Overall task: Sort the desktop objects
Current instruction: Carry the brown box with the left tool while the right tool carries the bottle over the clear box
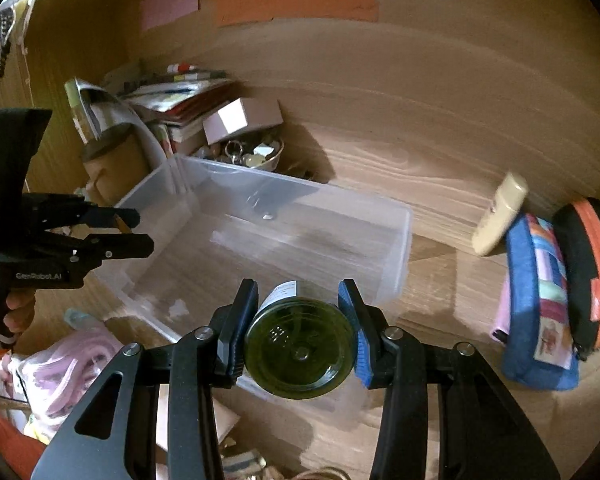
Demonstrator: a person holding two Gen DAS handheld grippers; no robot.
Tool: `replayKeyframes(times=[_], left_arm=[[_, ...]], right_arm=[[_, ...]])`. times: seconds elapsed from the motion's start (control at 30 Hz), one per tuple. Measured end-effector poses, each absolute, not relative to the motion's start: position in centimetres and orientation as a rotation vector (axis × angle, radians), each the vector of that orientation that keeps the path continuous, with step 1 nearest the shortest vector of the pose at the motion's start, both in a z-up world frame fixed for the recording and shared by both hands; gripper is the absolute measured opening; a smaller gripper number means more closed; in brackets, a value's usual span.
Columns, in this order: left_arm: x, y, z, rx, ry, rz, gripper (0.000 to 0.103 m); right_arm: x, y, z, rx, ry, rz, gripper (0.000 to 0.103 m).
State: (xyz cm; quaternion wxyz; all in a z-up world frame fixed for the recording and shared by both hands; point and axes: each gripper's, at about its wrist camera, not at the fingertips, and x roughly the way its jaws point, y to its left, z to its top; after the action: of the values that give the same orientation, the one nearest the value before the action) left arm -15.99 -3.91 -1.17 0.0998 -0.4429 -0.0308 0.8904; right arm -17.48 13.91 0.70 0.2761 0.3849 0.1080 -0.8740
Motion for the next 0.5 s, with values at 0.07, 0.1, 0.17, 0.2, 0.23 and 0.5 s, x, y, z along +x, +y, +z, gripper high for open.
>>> replayKeyframes(times=[0.07, 0.1, 0.17, 0.2, 0.23, 0.5], left_arm=[[-16.4, -3.7, -1.3, -1.31, -0.078, 2.627, 0.048], [-16.5, -3.5, -1.4, -1.312, -0.075, 2.621, 0.048], [-16.9, -3.3, -1.6, -1.317, -0.069, 2.607, 0.048], [-17.0, -3.1, -1.7, -1.32, -0.062, 2.602, 0.048], [-17.2, -2.9, -1.8, -1.317, -0.046, 2.604, 0.048], [-17.7, -1.6, -2.0, -1.315, 0.044, 2.61, 0.048]], right_arm=[[-18.1, 13.3, 0.4, 1.048, 0.305, -2.332, 0.038], [-18.3, 13.0, 0.3, 1.053, 0.312, -2.325, 0.038], [-18.7, 12.5, -0.1, 1.064, 0.32, -2.312, 0.038], [-18.9, 12.2, -0.2, 1.07, 0.324, -2.304, 0.038], [-19.0, 12.0, -0.3, 1.074, 0.329, -2.3, 0.038], [-19.8, 10.3, -1.4, 1.101, 0.386, -2.257, 0.038]])
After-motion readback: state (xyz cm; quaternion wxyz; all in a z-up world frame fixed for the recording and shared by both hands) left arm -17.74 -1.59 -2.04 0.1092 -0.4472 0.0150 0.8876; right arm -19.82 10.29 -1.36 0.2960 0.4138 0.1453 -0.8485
